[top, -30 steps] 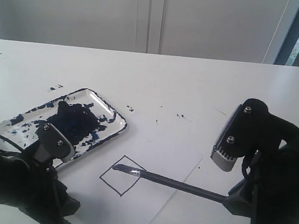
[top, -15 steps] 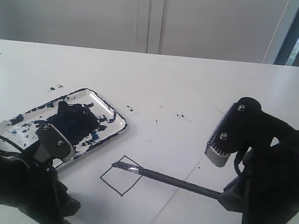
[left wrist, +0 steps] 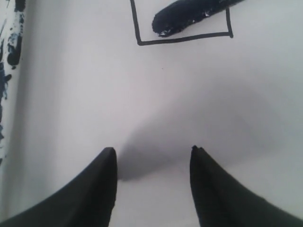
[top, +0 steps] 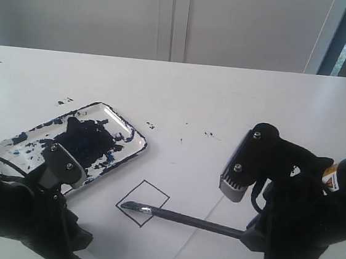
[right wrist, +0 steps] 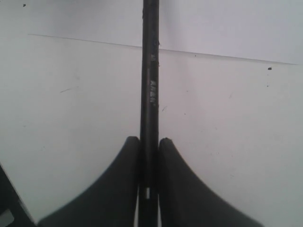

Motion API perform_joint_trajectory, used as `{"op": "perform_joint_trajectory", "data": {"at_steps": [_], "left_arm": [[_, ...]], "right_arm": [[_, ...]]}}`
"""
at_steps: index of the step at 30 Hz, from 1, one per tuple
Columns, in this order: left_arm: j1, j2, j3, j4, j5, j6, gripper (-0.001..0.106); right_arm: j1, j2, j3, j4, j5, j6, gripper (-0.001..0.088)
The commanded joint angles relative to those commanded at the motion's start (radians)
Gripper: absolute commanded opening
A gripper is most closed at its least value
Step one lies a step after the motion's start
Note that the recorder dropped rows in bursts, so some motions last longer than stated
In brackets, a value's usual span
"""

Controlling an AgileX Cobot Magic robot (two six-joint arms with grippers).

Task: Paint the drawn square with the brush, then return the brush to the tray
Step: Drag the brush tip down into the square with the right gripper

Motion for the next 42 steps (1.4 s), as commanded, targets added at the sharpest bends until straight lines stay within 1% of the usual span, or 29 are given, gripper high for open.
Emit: {"op": "perform_joint_trajectory", "data": {"at_steps": [2,8,11,14,24,34,36,39,40,42], "left_arm": [[0.0,0.012,0.0,0.0,0.021,0.0,0.053],[0.0,0.015,0.0,0.0,0.018,0.0,0.053],[0.0,0.015,0.0,0.0,0.014,0.0,0.053],[0.0,0.015,0.0,0.0,-0.01,0.0,0.053],[0.0,0.015,0.0,0.0,-0.114,0.0,0.053],[-0.002,0.015,0.0,0.0,-0.161,0.0,0.053],[-0.015,0.015,0.0,0.0,-0.187,0.0,0.053],[-0.058,0.015,0.0,0.0,-0.255,0.005,0.053],[-0.075,0.015,0.0,0.0,-0.258,0.005,0.053],[-0.091,0.015,0.0,0.0,-0.26,0.007,0.053]], "right_arm": [[0.0,0.0,0.0,0.0,0.005,0.0,0.0],[0.0,0.0,0.0,-0.002,0.01,0.0,0.0],[0.0,0.0,0.0,-0.045,0.012,0.006,0.0],[0.0,0.0,0.0,-0.072,0.012,0.016,0.0],[0.0,0.0,0.0,-0.07,0.01,0.014,0.0],[0.0,0.0,0.0,-0.07,0.009,0.006,0.0],[0.0,0.0,0.0,-0.07,0.007,0.006,0.0],[0.0,0.0,0.0,-0.07,0.0,0.006,0.0],[0.0,0.0,0.0,-0.07,-0.002,0.006,0.0],[0.0,0.0,0.0,-0.07,-0.005,0.005,0.0]]}}
